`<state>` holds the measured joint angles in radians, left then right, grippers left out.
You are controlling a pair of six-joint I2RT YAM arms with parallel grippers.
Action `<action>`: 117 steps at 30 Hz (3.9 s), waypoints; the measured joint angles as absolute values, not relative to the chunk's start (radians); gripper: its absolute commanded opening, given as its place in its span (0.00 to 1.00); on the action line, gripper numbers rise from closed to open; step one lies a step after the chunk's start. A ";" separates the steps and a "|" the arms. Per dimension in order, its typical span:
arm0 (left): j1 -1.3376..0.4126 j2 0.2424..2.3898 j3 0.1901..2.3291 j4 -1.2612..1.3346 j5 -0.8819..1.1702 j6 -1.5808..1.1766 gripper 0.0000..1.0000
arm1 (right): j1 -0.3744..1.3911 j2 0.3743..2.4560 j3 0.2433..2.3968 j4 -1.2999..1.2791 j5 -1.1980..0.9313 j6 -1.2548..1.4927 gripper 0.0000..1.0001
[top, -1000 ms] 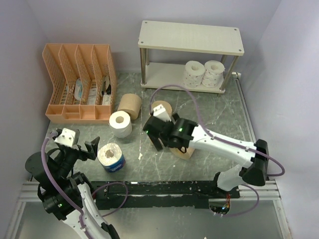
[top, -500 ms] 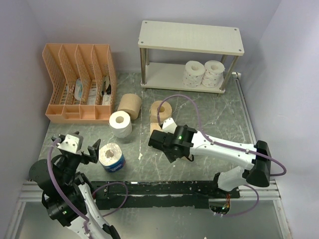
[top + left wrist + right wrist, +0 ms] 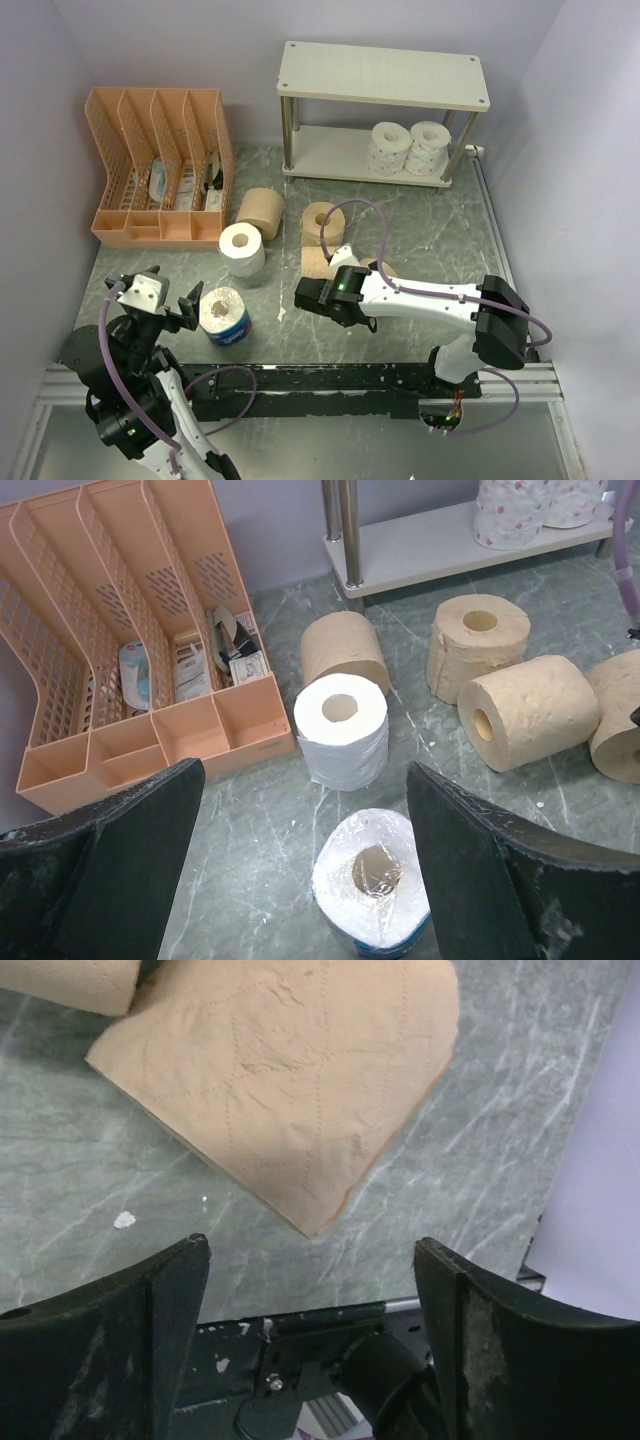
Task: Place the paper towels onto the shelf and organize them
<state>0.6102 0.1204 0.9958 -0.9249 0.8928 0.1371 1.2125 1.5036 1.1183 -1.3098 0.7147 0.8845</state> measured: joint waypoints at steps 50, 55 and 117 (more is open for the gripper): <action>0.548 0.104 1.000 -0.925 0.834 0.115 0.94 | 0.830 0.985 1.355 -0.650 0.525 0.969 0.00; 0.548 0.104 1.000 -0.925 0.834 0.115 0.94 | 0.728 1.148 1.707 -0.640 0.600 0.960 0.00; 0.548 0.170 1.000 -0.925 0.841 0.115 0.94 | -0.258 1.814 1.899 -0.103 -0.401 1.771 0.16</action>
<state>0.5476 0.1696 1.0000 -0.9245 0.8413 0.1150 -0.2581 1.8145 1.8992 -0.1032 -0.4011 1.7714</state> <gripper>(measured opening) 0.936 0.076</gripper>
